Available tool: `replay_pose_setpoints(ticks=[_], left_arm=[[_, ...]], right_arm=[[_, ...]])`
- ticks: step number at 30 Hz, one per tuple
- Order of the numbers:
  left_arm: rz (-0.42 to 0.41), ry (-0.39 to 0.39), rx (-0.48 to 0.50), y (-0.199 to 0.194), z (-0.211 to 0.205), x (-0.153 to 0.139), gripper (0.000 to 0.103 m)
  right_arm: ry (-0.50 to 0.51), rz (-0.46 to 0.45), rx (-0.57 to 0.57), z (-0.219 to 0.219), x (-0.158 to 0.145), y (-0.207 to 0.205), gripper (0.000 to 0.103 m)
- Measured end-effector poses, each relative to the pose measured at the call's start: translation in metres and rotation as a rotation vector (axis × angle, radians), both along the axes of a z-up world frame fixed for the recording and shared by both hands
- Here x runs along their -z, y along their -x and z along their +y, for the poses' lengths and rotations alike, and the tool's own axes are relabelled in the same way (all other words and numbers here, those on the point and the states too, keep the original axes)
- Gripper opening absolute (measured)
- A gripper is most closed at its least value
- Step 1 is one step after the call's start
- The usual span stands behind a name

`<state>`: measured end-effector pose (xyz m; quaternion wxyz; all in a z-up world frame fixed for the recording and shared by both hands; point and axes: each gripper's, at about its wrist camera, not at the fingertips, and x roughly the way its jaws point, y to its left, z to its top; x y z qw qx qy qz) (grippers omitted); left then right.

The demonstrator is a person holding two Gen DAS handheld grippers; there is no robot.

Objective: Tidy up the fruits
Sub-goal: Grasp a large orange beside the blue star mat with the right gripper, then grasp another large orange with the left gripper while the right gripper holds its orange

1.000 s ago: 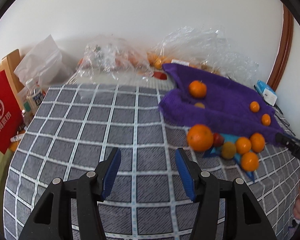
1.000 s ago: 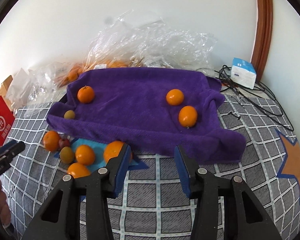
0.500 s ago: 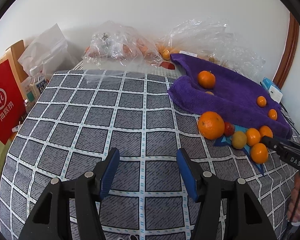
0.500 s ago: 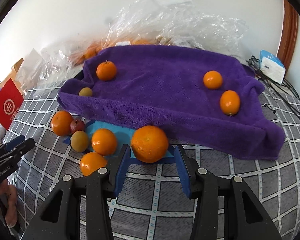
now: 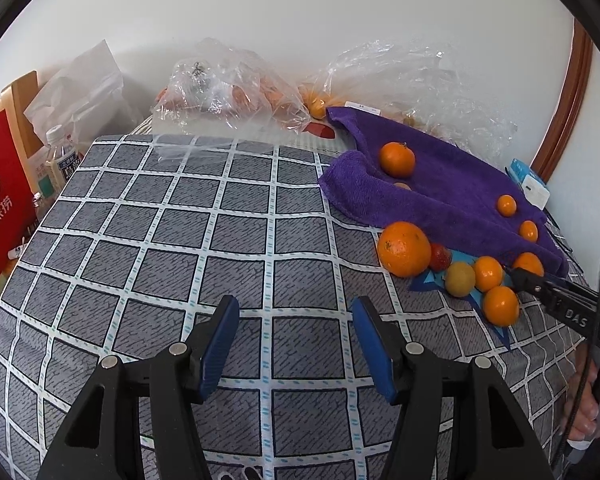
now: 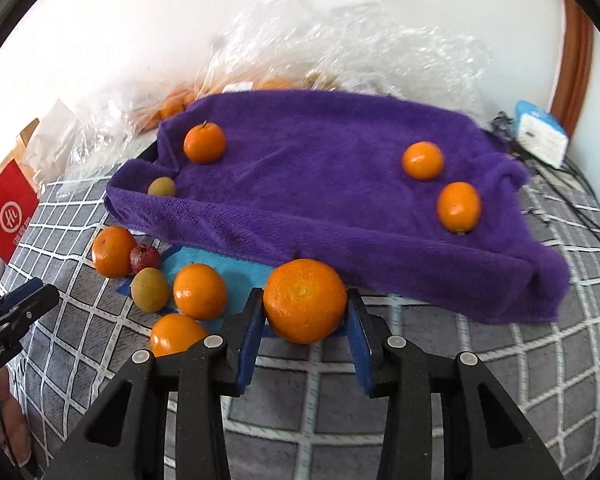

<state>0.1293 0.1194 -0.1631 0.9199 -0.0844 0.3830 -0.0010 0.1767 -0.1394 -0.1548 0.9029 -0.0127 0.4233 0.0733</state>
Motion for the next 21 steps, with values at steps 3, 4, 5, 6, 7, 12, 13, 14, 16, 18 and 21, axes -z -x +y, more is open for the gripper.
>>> replay_pose_setpoints(ticks=[3,4,5,6,7,12,13,14,16,18,21], left_arm=[[0.025,-0.011,0.004,-0.003,-0.001,0.003,0.057],[0.034,-0.016,0.005,-0.005,-0.001,0.004,0.057],[0.040,-0.021,0.005,-0.005,-0.001,0.004,0.057],[0.041,-0.023,0.006,-0.006,-0.002,0.005,0.058],[0.042,-0.023,0.008,-0.007,-0.001,0.005,0.059],[0.045,-0.030,0.001,-0.007,0.001,0.006,0.059],[0.044,-0.028,0.000,-0.007,0.002,0.006,0.059],[0.042,-0.027,0.001,-0.007,0.002,0.006,0.059],[0.039,-0.024,0.005,-0.007,0.002,0.005,0.059],[0.030,-0.031,-0.001,-0.006,0.000,0.003,0.059],[0.038,-0.004,0.030,-0.006,-0.010,-0.004,0.059]], right_arm=[[0.004,-0.026,0.019,-0.013,-0.009,0.010,0.040],[0.006,-0.034,0.026,-0.018,-0.011,0.013,0.040],[0.011,-0.040,0.037,-0.024,-0.013,0.017,0.040],[0.018,-0.045,0.047,-0.028,-0.014,0.019,0.040],[0.024,-0.048,0.059,-0.032,-0.015,0.021,0.040],[0.023,-0.066,0.098,-0.058,-0.013,0.033,0.040],[0.024,-0.065,0.106,-0.061,-0.012,0.034,0.040],[0.024,-0.063,0.115,-0.065,-0.011,0.035,0.040],[0.012,-0.059,0.121,-0.070,-0.009,0.038,0.040],[0.010,-0.062,0.125,-0.075,-0.010,0.040,0.040],[0.014,-0.058,0.133,-0.080,-0.009,0.039,0.040]])
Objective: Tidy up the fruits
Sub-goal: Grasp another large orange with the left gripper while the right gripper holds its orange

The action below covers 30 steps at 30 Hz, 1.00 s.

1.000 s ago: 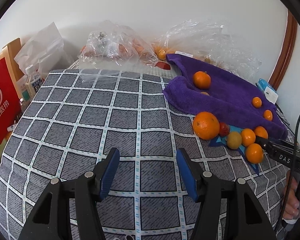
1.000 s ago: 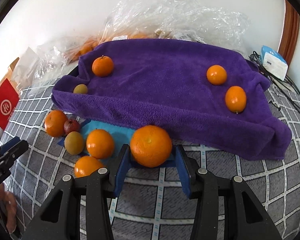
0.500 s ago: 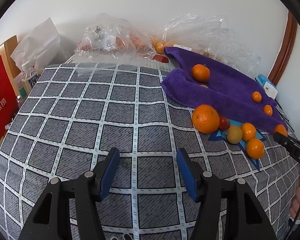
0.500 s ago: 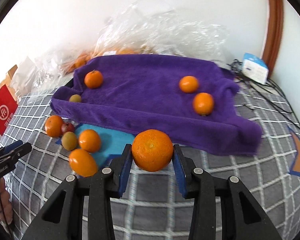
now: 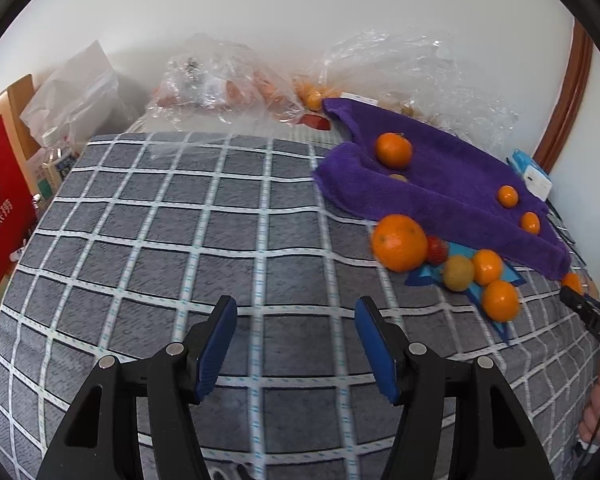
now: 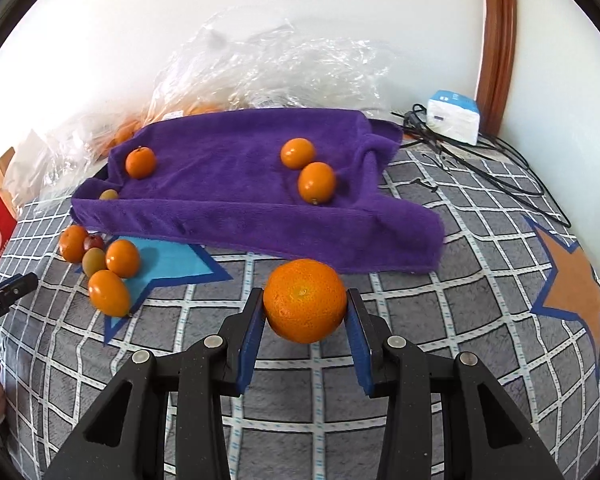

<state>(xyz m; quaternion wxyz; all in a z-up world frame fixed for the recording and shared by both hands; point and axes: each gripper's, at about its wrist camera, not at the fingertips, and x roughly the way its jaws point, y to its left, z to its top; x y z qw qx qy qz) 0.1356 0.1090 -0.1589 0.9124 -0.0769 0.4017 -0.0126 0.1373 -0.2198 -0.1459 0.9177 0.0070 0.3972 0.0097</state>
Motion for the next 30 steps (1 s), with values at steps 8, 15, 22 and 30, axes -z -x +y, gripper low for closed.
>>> replay_pose_setpoints(ticks=[8,15,22,30], left_arm=[[0.011,-0.030,0.079,-0.023,-0.038,-0.011,0.064],[0.045,-0.033,0.106,-0.040,-0.049,-0.007,0.064],[0.033,-0.057,0.094,-0.056,-0.060,0.004,0.064],[-0.012,0.085,0.122,-0.054,-0.050,0.006,0.039]], right_arm=[[-0.003,-0.009,-0.010,-0.001,0.006,-0.006,0.040],[-0.057,-0.015,-0.005,-0.007,0.009,-0.007,0.040],[-0.081,0.006,-0.009,-0.009,0.011,-0.010,0.040],[-0.093,0.023,-0.019,-0.010,0.015,-0.012,0.040]])
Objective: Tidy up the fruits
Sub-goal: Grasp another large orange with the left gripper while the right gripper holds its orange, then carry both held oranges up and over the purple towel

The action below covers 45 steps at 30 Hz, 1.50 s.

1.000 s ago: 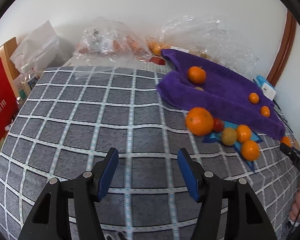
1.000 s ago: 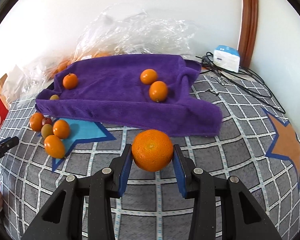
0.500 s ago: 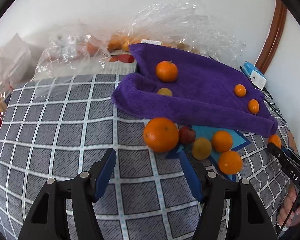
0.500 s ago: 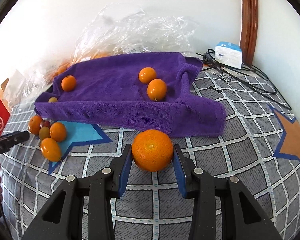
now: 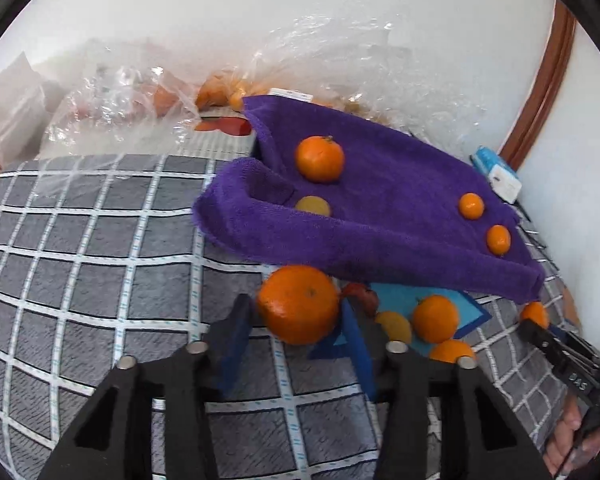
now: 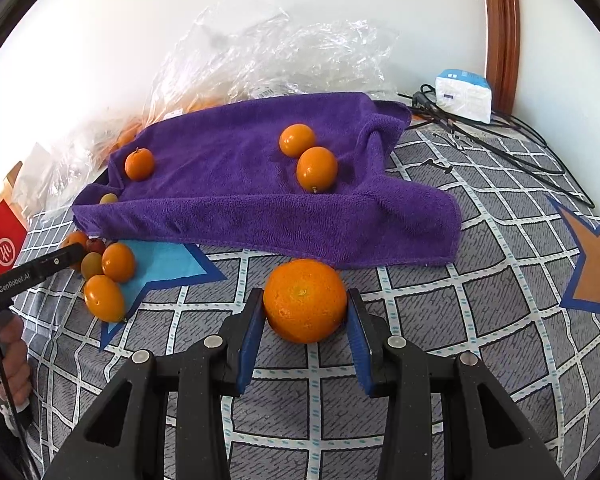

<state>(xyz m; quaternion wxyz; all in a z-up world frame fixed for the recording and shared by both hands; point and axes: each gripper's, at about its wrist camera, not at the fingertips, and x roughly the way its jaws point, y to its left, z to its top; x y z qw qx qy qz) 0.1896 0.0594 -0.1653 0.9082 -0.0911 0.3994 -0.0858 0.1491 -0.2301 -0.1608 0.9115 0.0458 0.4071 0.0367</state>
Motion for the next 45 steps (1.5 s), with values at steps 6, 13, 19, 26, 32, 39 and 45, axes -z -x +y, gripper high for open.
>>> replay_pose_setpoints(ticks=[6,13,19,26,32,39,45], left_arm=[[-0.042,0.000,-0.009,0.009,-0.001,-0.004,0.039],[-0.096,0.043,-0.020,0.020,0.010,-0.015,0.039],[-0.139,0.061,-0.041,0.027,0.021,-0.023,0.039],[-0.153,0.079,-0.045,0.029,0.024,-0.028,0.039],[-0.172,0.077,-0.043,0.032,0.021,-0.031,0.039],[-0.181,0.060,-0.066,0.035,0.021,-0.034,0.039],[-0.164,0.051,-0.060,0.046,0.023,-0.040,0.039]], right_arm=[[0.004,-0.003,0.001,0.001,0.000,0.000,0.040],[0.004,-0.010,0.004,0.001,-0.001,0.001,0.040],[-0.013,-0.021,0.004,-0.002,-0.003,0.003,0.040],[-0.031,-0.035,0.004,-0.004,-0.004,0.006,0.040],[-0.044,-0.039,0.014,-0.007,-0.006,0.006,0.040],[-0.044,-0.031,0.041,-0.009,-0.008,0.008,0.040],[-0.041,-0.053,0.053,-0.010,-0.027,0.013,0.040]])
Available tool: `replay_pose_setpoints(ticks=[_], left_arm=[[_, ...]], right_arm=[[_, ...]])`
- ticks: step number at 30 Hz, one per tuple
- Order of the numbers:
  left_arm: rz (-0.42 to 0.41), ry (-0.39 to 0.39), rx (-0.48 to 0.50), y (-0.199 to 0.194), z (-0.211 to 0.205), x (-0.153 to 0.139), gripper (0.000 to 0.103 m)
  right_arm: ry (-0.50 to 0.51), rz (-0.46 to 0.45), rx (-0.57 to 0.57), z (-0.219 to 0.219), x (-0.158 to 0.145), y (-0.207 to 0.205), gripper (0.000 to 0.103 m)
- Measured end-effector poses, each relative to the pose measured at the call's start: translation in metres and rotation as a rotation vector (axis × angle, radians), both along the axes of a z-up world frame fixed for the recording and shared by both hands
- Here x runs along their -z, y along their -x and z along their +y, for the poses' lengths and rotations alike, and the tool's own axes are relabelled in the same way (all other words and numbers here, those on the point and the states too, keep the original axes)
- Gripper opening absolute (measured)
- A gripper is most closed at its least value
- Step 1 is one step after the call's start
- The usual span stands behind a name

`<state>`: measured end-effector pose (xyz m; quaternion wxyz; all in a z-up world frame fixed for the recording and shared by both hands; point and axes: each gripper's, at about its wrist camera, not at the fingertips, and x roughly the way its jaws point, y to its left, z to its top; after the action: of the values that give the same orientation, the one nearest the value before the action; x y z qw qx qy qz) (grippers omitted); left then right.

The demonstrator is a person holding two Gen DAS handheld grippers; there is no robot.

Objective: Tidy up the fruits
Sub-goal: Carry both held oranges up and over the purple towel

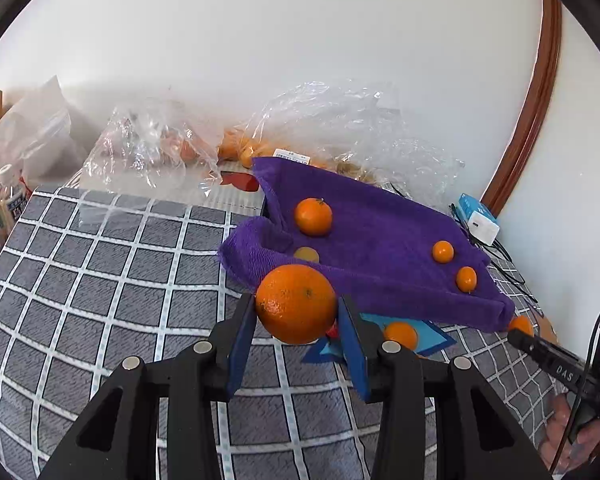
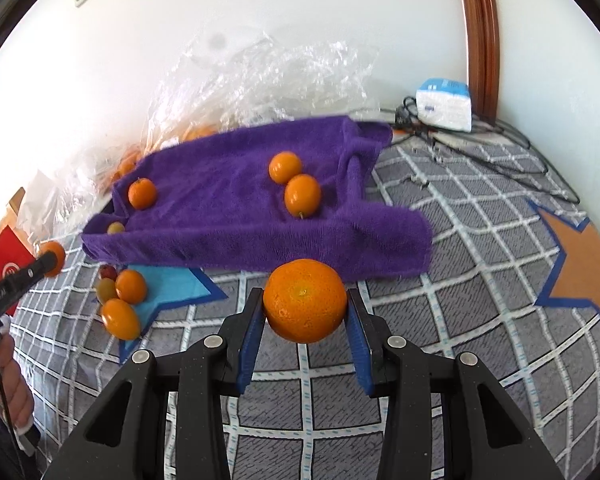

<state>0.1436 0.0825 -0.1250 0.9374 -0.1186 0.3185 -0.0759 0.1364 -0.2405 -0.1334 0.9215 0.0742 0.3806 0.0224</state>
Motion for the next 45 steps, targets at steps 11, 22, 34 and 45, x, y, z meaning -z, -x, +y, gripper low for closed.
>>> replay_pose_setpoints(ticks=[11,22,34,45], left_arm=[[-0.044,-0.024,-0.017,0.008,0.008,-0.042,0.039],[-0.033,-0.009,-0.070,-0.020,0.016,-0.056,0.039],[0.021,-0.021,-0.065,-0.063,0.011,-0.050,0.039],[0.113,-0.032,0.009,-0.118,-0.025,-0.015,0.039]], right_arm=[[0.007,-0.053,0.008,0.008,-0.035,-0.006,0.040],[0.040,-0.082,-0.005,0.019,-0.054,-0.029,0.040],[0.049,-0.012,-0.082,0.035,-0.029,-0.089,0.040],[0.045,0.084,-0.127,0.042,0.009,-0.119,0.040]])
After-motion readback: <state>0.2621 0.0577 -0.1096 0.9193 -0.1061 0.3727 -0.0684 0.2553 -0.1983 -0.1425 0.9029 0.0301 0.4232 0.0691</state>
